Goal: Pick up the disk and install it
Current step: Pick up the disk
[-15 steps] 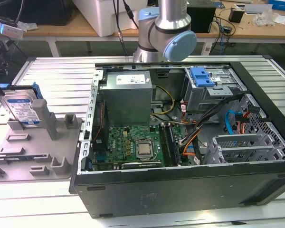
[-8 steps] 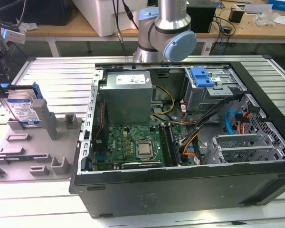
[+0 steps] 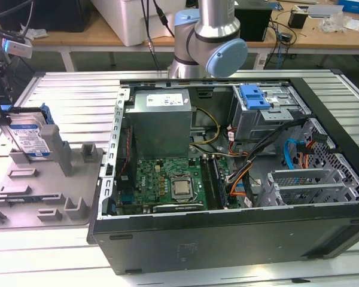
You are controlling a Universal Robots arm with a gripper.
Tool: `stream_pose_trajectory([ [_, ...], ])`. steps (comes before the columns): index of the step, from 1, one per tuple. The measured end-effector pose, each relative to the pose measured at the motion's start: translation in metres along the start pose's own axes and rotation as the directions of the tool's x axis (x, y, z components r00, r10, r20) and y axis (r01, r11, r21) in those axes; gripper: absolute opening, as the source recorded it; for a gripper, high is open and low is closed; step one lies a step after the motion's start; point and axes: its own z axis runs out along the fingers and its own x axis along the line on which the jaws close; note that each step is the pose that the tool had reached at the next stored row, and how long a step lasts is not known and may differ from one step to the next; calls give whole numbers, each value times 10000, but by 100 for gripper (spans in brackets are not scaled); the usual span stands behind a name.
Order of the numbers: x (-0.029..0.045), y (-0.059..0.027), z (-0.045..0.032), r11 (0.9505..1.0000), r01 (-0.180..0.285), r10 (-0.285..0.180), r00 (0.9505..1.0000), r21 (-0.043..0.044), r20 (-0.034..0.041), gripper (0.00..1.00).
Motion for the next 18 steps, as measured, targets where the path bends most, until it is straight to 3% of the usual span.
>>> stream_pose_trajectory([
  [18, -2, 0, 43, 10000, 0, 0, 10000, 0, -8, 42],
])
